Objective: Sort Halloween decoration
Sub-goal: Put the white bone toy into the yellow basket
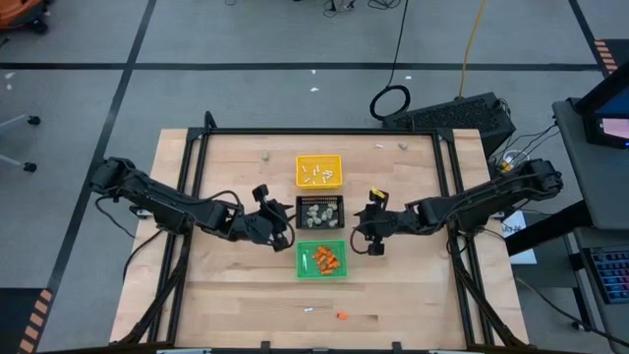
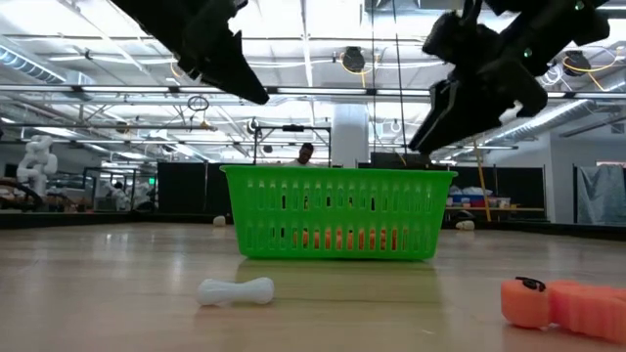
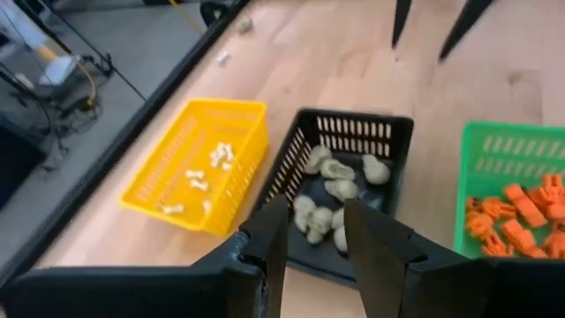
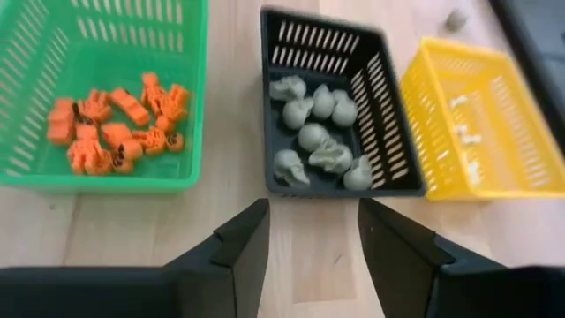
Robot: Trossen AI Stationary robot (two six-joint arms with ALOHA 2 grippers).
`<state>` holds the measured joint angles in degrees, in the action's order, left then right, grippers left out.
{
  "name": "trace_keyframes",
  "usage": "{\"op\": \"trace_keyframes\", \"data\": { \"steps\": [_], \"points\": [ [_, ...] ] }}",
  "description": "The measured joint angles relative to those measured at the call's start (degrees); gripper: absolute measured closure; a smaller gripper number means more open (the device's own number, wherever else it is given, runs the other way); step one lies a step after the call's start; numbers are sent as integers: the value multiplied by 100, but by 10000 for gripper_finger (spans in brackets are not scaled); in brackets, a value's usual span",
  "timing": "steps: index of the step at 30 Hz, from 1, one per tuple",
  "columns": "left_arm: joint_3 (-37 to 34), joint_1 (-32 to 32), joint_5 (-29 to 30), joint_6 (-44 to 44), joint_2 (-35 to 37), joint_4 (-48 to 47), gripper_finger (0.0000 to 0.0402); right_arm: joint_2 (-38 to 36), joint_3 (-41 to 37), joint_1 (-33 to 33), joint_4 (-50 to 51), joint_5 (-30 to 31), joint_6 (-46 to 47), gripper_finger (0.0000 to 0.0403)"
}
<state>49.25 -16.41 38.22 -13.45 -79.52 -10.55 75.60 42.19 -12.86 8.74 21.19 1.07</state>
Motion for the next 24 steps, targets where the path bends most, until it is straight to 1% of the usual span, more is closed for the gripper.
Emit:
{"op": "trace_keyframes", "data": {
  "steps": [5, 9, 12, 15, 17, 22, 24],
  "points": [
    [-2, -36, 50, -410, -24, -185, 288, -584, 0, 18, -32, -3, -468, 243],
    [-2, -26, 143, -573, -115, -317, 288, -1048, 0, 267, -29, 25, -774, 243],
    [-2, 6, 270, -573, -203, -306, 288, -1192, -23, 593, -9, 136, -944, 243],
    [-2, 74, 436, -578, -287, -295, 288, -1230, -184, 960, -97, 134, -1227, 243],
    [-2, 108, 441, -578, -304, -297, 288, -1223, -300, 1242, -190, 129, -1312, 243],
    [-2, 112, 457, -579, -303, -291, 288, -1225, -745, 1954, -894, 127, -1282, 243],
    [-2, 112, 594, -549, -302, -291, 288, -1225, -934, 2228, -1261, 114, -1208, 243]
  ]
}}
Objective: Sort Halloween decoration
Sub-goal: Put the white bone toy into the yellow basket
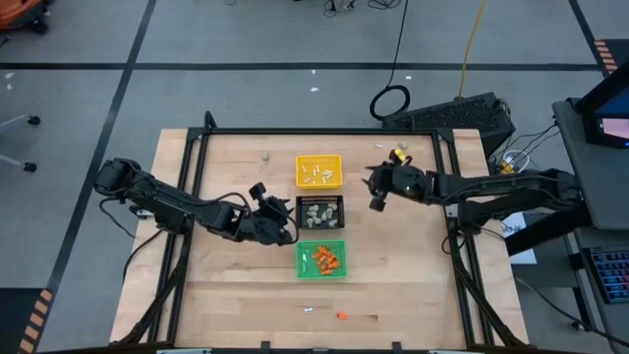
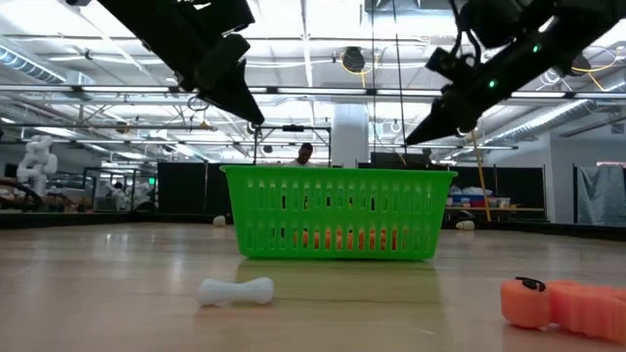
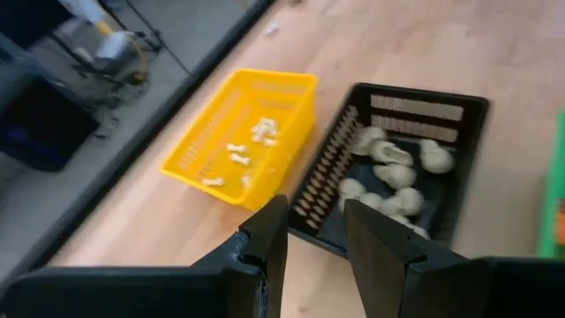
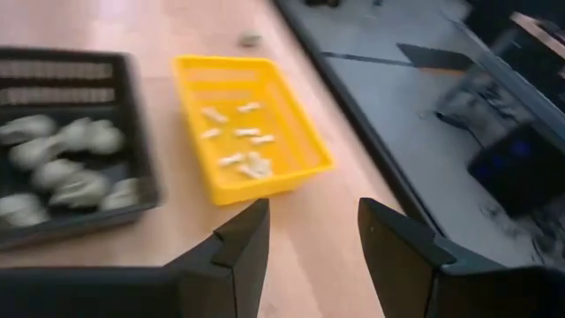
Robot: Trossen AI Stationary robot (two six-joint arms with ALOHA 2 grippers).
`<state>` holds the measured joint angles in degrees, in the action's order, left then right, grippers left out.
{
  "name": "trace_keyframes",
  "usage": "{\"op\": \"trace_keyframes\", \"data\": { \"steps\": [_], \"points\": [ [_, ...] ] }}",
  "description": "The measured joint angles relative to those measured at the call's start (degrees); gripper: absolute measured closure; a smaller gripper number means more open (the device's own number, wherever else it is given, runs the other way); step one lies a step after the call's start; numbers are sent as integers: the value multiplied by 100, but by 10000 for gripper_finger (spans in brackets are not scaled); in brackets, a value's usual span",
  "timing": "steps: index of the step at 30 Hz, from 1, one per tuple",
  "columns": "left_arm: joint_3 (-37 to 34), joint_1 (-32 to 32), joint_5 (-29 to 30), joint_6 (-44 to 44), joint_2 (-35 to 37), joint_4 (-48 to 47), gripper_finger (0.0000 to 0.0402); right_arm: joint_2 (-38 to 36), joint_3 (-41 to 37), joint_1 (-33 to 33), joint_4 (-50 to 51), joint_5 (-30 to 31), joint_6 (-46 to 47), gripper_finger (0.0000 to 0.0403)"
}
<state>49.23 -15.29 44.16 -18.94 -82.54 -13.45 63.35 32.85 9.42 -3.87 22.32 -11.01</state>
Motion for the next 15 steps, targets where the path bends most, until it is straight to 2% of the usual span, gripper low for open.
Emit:
{"op": "trace_keyframes", "data": {
  "steps": [6, 12, 15],
  "points": [
    [0, 62, 219, 617, 0, -63, 288, 41, -248, 805, -557, -39, 264, 243],
    [-81, 373, 85, 1337, 0, 10, 288, 412, -248, 1908, -853, -1240, 497, 243],
    [-314, 619, -254, 1510, 33, 279, 288, 710, -124, 2363, -801, -1518, 508, 243]
  ]
}}
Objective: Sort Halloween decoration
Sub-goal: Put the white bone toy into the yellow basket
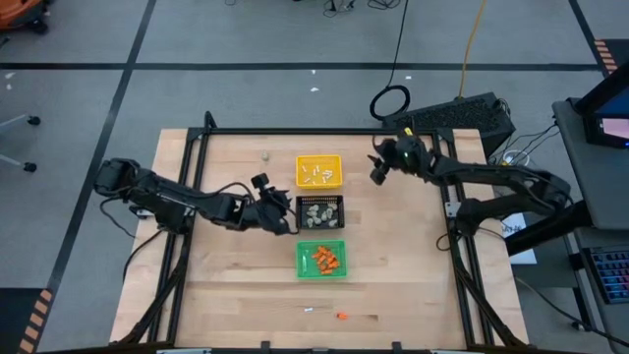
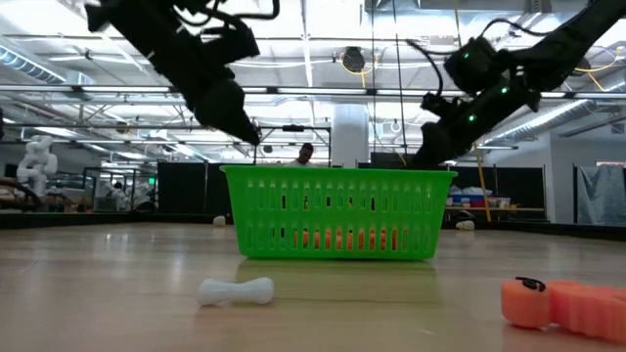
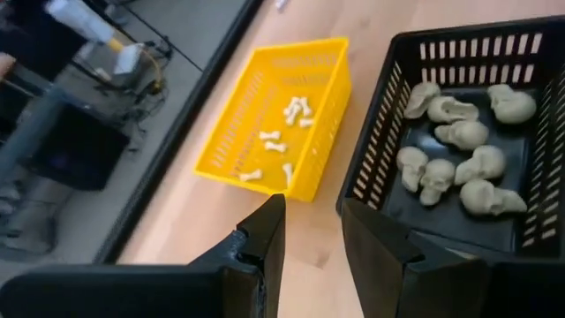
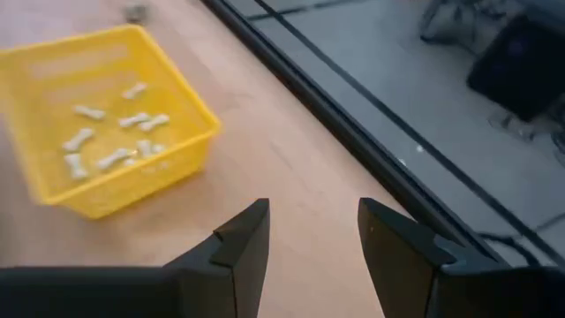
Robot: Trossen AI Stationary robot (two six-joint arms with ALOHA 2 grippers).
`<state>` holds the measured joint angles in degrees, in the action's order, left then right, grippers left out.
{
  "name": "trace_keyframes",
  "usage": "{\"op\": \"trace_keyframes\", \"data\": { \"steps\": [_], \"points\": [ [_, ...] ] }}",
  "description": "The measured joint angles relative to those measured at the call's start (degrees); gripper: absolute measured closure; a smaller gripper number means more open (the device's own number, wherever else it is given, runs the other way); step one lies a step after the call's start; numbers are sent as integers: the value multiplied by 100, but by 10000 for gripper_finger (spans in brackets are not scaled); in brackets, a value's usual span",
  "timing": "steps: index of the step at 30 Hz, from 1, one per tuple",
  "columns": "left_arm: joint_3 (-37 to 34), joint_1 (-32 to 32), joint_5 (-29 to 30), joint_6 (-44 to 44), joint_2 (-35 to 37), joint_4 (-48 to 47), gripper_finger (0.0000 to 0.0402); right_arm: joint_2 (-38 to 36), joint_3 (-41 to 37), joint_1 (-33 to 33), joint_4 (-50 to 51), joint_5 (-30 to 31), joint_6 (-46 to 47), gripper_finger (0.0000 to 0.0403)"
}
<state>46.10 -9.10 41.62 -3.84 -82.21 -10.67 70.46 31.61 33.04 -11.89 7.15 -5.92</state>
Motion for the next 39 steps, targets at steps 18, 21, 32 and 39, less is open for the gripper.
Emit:
{"op": "trace_keyframes", "data": {
  "steps": [18, 21, 32, 39],
  "points": [
    [-1004, 408, -953, 276, 21, 1587, 288, 2725, 3322, 1378, 3586, -606, -196, 243],
    [-1004, 411, -1066, 269, 21, 1584, 288, 2975, 3437, 1590, 3828, -959, -491, 243],
    [-1000, 371, -1210, 160, 21, 1588, 288, 3040, 3456, 1820, 4299, -1045, -1167, 243],
    [-1000, 371, -1210, 154, 21, 1633, 288, 3040, 3739, 1800, 4400, -860, -1231, 243]
  ]
}}
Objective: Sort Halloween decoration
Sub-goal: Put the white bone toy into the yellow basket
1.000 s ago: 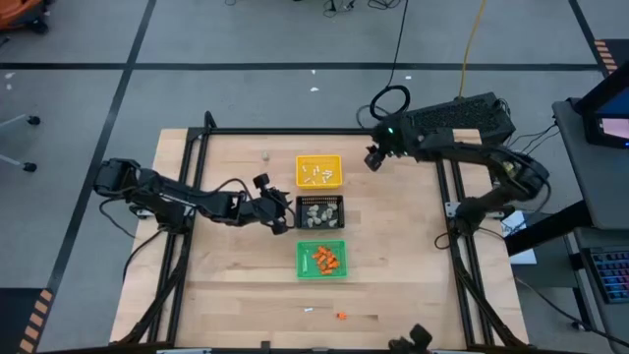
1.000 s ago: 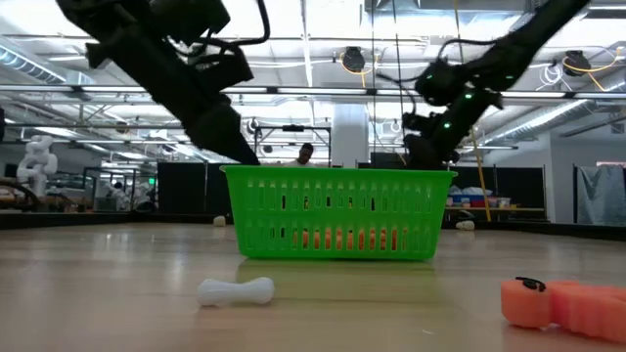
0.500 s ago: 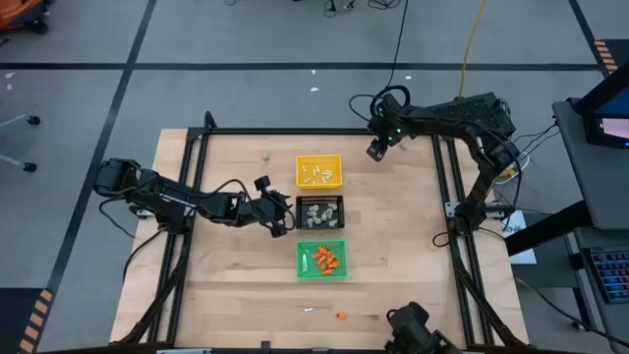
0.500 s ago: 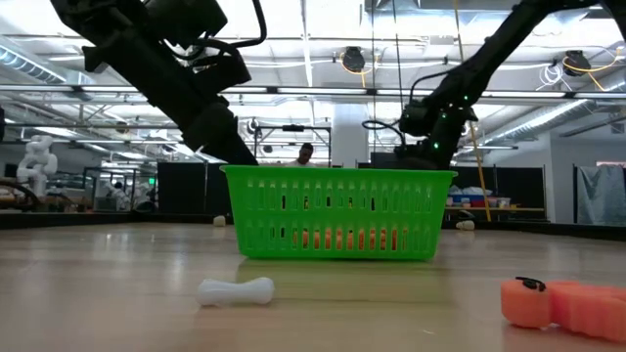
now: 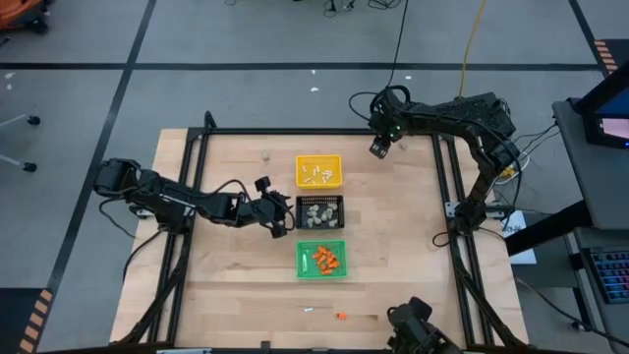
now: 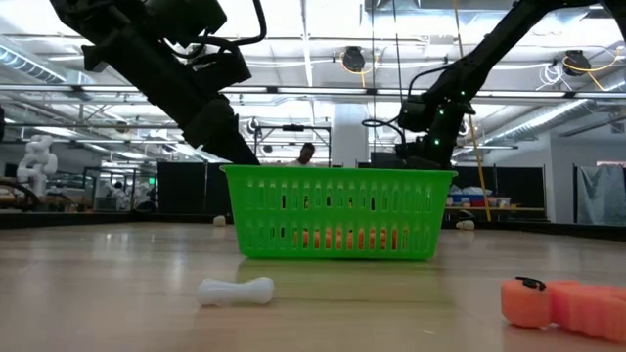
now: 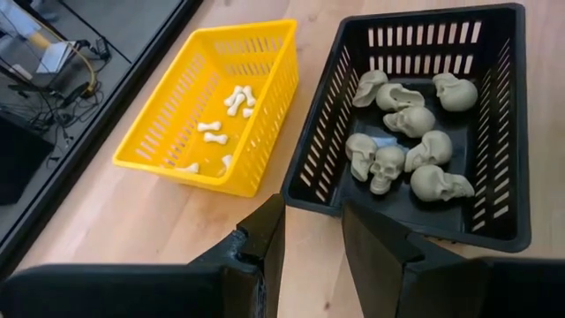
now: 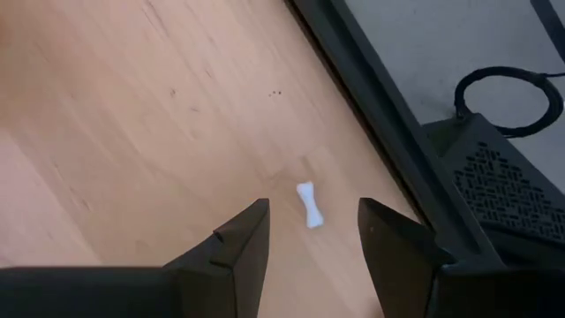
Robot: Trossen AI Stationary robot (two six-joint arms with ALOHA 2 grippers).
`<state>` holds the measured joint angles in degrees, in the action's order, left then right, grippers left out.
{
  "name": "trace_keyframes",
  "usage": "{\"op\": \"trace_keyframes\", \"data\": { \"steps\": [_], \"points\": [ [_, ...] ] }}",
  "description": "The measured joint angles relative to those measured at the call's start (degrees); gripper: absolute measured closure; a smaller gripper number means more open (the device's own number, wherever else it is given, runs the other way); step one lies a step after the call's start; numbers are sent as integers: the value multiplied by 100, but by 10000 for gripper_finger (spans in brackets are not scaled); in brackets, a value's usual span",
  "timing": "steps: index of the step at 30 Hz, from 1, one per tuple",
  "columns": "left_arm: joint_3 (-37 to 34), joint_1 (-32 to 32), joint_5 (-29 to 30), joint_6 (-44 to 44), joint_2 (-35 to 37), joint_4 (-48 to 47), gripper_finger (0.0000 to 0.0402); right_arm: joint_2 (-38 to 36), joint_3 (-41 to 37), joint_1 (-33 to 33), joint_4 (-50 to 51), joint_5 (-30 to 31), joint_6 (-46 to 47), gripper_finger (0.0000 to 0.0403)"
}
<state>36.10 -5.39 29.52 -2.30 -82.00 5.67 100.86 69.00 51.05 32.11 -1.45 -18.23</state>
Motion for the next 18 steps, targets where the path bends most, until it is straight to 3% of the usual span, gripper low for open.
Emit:
{"op": "trace_keyframes", "data": {
  "steps": [18],
  "points": [
    [0, -75, -101, -37, 2, -19, 288, 590, 86, -2, 71, -21, -1211, 243]
  ]
}}
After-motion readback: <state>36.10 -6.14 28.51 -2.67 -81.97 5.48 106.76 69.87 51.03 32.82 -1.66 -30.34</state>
